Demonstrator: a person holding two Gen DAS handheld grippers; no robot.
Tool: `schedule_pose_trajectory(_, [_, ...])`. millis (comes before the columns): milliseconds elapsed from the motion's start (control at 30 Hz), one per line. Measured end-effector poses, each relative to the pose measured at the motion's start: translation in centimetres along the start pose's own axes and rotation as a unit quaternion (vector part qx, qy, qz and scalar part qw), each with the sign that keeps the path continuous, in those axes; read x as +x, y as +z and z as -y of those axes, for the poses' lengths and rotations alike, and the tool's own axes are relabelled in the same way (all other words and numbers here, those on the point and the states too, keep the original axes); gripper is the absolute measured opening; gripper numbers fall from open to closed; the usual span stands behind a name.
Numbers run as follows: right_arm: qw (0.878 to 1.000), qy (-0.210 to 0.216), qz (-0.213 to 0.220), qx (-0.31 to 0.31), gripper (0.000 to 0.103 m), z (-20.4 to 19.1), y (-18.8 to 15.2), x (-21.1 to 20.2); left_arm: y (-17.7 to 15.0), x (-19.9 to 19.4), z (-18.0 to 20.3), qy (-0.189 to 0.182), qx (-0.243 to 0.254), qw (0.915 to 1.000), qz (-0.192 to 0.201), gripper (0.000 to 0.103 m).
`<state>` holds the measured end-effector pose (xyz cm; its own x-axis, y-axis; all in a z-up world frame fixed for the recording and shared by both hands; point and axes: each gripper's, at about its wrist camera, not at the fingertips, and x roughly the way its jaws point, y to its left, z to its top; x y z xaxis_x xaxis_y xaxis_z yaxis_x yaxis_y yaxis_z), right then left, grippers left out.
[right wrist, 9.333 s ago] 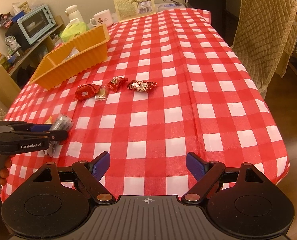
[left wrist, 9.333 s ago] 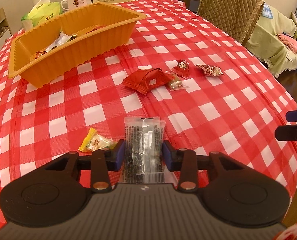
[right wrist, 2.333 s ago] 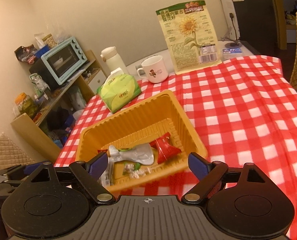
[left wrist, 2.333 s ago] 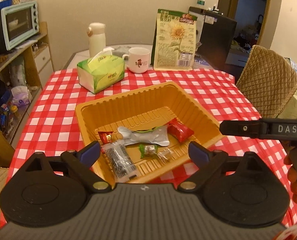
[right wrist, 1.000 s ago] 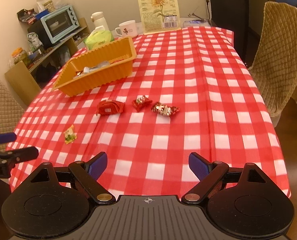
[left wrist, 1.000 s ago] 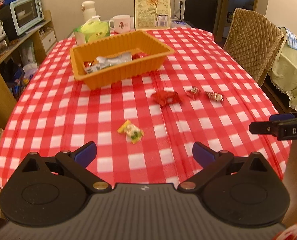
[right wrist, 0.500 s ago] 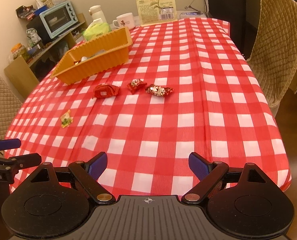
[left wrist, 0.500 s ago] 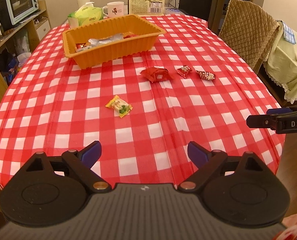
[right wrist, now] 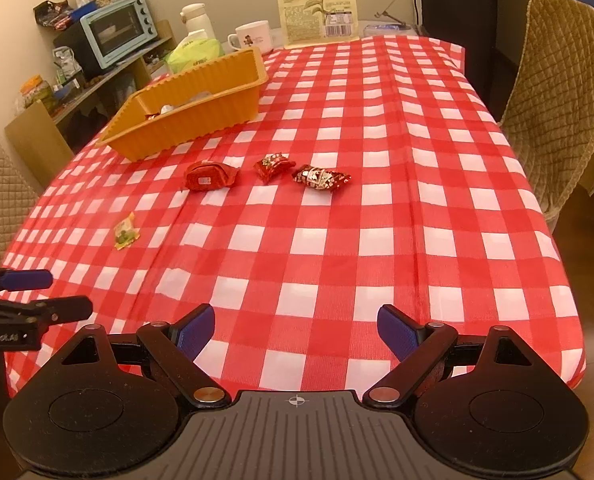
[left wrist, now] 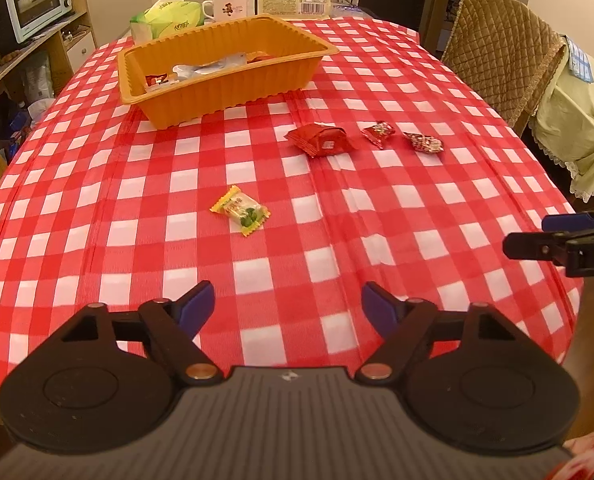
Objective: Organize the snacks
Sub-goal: 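Move both open tools back toward the remaining snacks on the tablecloth, then grasp the yellow-wrapped candy with the left tool while the right tool grasps a brown-wrapped candy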
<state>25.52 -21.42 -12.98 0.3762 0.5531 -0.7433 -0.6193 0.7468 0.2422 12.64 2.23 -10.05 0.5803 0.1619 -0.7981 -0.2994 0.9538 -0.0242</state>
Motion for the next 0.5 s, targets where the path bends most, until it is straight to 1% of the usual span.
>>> schedule_pose_trajectory(133, [1.000, -0.004, -0.006, 0.005, 0.088, 0.1, 0.4, 0.6, 1.0, 1.3, -0.7, 0.002, -0.005, 1.0000, 0.001, 0.070])
schedule_pose_trajectory(500, [0.999, -0.019, -0.017, 0.031, 0.088, 0.6, 1.2, 1.9, 3.5, 5.2, -2.2, -0.004, -0.015, 0.9999, -0.005, 0.067])
